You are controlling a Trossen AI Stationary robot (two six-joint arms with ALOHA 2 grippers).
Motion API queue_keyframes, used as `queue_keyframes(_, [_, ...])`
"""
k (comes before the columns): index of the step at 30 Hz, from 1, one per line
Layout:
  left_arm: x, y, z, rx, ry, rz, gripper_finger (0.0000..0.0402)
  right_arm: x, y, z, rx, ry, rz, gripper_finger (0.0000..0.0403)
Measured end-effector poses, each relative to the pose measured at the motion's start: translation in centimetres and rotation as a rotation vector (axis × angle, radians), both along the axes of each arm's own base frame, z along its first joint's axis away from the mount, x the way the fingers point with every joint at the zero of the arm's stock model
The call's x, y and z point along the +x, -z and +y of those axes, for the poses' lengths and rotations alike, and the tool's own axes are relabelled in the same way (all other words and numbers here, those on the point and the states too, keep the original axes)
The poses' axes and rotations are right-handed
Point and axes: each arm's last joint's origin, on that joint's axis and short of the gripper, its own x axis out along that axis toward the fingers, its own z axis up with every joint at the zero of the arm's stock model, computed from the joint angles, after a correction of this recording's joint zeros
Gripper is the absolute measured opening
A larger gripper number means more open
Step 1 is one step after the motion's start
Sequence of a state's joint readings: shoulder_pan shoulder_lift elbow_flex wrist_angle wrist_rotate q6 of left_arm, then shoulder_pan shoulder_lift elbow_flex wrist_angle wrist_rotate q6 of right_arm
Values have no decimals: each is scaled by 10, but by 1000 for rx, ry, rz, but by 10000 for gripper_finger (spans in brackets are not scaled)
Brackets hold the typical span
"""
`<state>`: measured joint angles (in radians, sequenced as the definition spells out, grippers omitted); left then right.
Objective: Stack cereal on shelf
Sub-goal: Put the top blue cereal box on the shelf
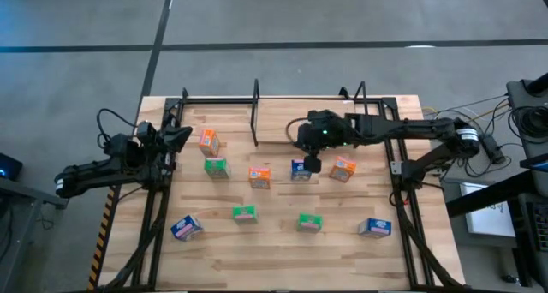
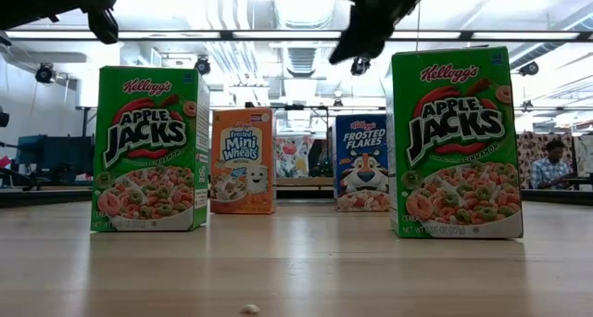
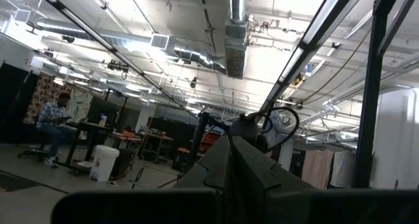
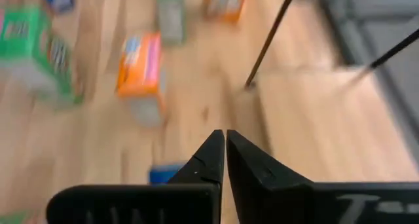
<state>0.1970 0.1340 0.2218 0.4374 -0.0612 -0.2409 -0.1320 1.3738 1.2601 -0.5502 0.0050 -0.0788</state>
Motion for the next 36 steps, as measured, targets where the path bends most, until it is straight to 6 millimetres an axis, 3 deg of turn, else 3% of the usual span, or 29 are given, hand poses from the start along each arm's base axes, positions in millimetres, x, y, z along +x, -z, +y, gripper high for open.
queue_keyframes(7, [0, 0, 0, 1, 1, -1, 0, 2, -5, 15, 25, -51, 199, 9])
queue_keyframes(13, [0, 0, 0, 1, 1, -1, 0, 5, 2, 17, 70, -9, 233, 21])
queue_keyframes(27, [0, 0, 0, 0, 1, 1, 0, 24, 36, 23, 67, -39, 361, 231])
queue_keyframes(32, [0, 1, 0, -1, 1, 8, 0, 30, 48, 23, 55, -54, 406, 269])
queue_keyframes(36, [1, 1, 0, -2, 1, 12, 0, 33, 58, 22, 39, -41, 443, 273])
